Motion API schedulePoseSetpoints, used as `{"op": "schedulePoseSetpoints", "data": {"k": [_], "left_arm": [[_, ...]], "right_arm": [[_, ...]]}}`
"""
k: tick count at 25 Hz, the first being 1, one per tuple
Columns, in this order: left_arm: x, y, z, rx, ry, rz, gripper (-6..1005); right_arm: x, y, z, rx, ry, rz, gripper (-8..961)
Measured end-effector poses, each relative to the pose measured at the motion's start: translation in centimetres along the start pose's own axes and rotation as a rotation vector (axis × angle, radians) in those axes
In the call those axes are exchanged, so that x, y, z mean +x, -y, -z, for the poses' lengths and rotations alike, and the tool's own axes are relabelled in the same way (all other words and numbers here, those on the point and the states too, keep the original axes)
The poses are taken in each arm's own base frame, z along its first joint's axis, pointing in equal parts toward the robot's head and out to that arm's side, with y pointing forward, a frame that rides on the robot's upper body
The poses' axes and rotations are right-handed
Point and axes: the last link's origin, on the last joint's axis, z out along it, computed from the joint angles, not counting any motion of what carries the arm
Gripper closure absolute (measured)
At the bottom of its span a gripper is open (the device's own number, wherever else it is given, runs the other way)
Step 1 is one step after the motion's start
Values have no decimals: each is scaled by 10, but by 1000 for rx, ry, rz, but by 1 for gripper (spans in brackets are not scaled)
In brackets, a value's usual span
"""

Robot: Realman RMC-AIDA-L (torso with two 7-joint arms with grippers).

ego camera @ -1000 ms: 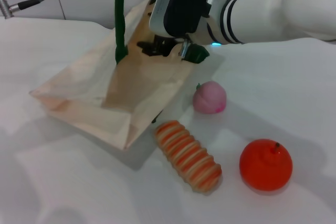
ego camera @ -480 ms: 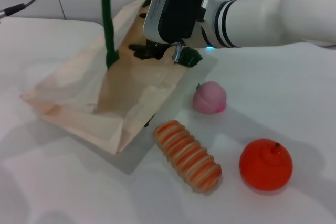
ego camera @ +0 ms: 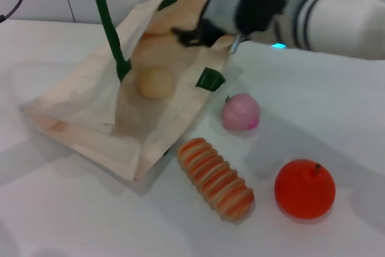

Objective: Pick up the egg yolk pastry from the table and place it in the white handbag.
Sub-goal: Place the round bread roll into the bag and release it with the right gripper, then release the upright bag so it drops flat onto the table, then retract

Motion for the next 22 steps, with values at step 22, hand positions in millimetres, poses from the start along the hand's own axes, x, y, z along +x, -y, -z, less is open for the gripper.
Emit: {"op": "schedulePoseSetpoints", "data": {"k": [22], "left_arm": [[-10, 20, 20, 154, -155, -66, 486]], "right_arm": [[39, 56, 88, 429, 116, -250, 63]]}}
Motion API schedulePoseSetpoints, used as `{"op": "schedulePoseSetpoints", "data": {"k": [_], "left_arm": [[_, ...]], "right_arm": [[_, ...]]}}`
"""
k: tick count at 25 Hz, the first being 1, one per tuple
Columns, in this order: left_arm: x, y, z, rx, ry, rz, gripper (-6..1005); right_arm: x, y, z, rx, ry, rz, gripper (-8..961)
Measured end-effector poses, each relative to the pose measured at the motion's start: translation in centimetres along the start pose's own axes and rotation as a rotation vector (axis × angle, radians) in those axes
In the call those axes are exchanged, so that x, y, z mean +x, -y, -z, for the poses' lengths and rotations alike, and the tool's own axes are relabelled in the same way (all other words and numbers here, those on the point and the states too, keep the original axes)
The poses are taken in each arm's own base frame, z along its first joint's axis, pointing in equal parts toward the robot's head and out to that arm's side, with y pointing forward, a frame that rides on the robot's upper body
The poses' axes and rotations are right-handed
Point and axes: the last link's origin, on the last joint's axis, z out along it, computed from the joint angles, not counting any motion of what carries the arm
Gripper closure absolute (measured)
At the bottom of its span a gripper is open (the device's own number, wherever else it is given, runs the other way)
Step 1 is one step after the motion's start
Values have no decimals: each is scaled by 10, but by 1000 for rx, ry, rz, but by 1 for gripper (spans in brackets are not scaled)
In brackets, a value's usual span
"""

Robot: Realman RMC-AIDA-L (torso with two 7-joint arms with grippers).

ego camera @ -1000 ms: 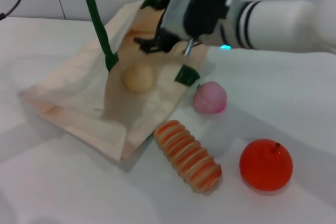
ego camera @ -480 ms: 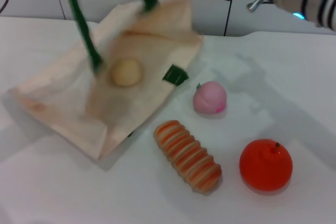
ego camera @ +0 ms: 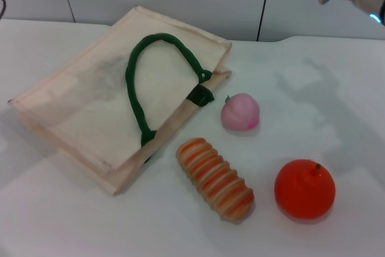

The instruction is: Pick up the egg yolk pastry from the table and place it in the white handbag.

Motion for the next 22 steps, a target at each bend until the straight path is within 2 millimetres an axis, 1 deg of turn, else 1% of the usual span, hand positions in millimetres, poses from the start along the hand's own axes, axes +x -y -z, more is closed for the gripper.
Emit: {"op": "schedulePoseSetpoints", "data": {"k": [3, 7, 10, 13, 18, 22], "left_arm": [[-10, 3, -3, 42, -19, -57, 366], [-27, 7, -6, 106, -55, -150, 323], [-36, 11, -8, 159, -63, -190, 291], [-42, 13, -7, 200, -84, -217, 281], [-44, 15, -4, 218, -102, -229, 284], [-46, 15, -4, 220, -101, -232, 286]], "right_arm": [[6, 5, 5, 85, 4, -28, 63], [12, 4, 9, 181, 10, -22, 63], [19, 2, 7, 193, -1, -40, 63], [20, 6, 5, 202, 0, -93, 62], [16, 29, 3, 290, 53, -181, 62], [20, 53, 10, 339, 138, -285, 62]]}}
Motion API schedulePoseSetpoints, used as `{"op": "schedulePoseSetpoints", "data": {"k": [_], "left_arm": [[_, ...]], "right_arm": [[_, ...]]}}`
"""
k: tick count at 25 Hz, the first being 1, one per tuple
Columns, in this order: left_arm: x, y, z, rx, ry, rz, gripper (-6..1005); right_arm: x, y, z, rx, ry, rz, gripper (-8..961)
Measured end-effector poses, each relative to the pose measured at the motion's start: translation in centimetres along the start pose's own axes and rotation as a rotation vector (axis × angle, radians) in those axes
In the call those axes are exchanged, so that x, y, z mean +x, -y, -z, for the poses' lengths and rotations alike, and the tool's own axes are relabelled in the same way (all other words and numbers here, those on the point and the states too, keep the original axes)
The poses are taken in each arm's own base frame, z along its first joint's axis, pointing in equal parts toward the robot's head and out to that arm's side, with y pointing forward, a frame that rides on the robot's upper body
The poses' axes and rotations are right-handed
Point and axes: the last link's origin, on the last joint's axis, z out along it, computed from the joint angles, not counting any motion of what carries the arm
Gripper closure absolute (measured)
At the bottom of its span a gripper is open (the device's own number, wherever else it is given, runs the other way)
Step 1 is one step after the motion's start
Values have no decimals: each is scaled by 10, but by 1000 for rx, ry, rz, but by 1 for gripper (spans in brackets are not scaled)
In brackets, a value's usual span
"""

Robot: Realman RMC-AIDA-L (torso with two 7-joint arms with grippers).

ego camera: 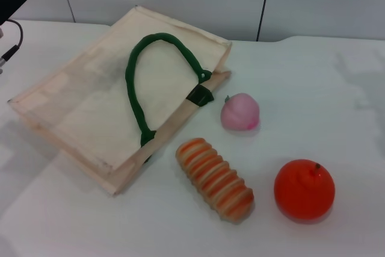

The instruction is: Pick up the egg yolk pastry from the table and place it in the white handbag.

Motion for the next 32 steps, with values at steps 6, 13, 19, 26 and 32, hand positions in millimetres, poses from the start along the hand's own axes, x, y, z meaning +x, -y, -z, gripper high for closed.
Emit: {"op": "schedulePoseSetpoints", "data": {"k": [6, 13, 19, 26, 32], "left_arm": [[-5, 0, -1, 13, -2, -34, 286], [-21, -6, -4, 54, -43, -136, 286], [-29, -8, 2, 88, -80, -186, 286], [-28, -7, 5, 80, -85, -184, 286], [-28, -8, 4, 96, -100, -235, 286]], "right_arm": [[17, -3, 12, -25, 81, -51, 62], [49, 5, 19, 106, 109, -50, 62], [43, -10, 17, 73, 138, -48, 62], [24, -45, 12, -92, 179, 34, 67], [38, -23, 19, 0, 155, 0, 81]]}}
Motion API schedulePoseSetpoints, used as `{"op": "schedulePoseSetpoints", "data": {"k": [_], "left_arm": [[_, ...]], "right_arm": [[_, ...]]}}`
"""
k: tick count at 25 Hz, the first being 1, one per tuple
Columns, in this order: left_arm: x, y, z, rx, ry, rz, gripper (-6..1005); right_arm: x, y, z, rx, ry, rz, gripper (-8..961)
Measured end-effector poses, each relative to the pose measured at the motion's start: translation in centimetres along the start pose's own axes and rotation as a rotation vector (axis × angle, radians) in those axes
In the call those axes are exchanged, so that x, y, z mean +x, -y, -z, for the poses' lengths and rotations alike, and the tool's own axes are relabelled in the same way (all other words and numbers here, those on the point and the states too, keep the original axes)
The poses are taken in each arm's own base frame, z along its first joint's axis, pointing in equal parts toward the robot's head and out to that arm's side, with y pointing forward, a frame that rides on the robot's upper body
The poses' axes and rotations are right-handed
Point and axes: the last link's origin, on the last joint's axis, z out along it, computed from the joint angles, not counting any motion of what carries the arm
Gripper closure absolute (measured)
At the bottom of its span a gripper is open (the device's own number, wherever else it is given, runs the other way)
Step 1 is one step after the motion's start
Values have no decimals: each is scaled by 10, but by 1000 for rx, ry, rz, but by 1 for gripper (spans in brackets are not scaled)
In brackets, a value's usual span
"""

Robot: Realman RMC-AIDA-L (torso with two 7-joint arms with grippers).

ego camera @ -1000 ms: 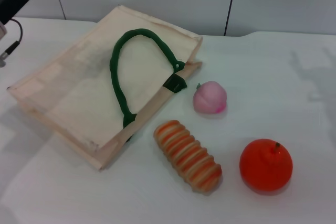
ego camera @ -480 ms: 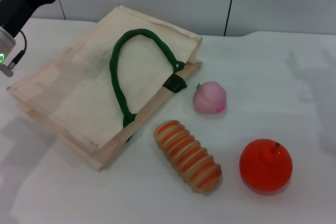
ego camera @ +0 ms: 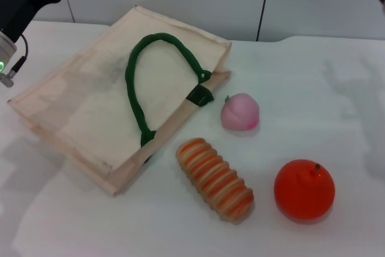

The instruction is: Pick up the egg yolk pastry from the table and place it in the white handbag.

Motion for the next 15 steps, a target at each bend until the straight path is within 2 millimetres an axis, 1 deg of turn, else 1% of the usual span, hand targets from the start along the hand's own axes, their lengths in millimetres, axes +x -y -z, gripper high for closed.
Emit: {"op": "schedulePoseSetpoints", "data": {"k": [5, 10, 12, 13, 15], "left_arm": [[-7, -6, 4, 51, -36, -102, 286], [-14, -10, 13, 133, -68, -226, 286], [-17, -14, 16, 165, -76, -267, 286], [-18, -15, 17, 182, -80, -289, 286], [-21, -18, 20, 210, -82, -329, 286]], "right_arm": [[30, 18, 18, 89, -84, 6, 171], [48, 24, 40, 130, -139, -14, 171], [58, 32, 49, 172, -171, -28, 171], [58, 32, 49, 172, -171, -28, 171], [64, 37, 55, 199, -191, -35, 171]]}}
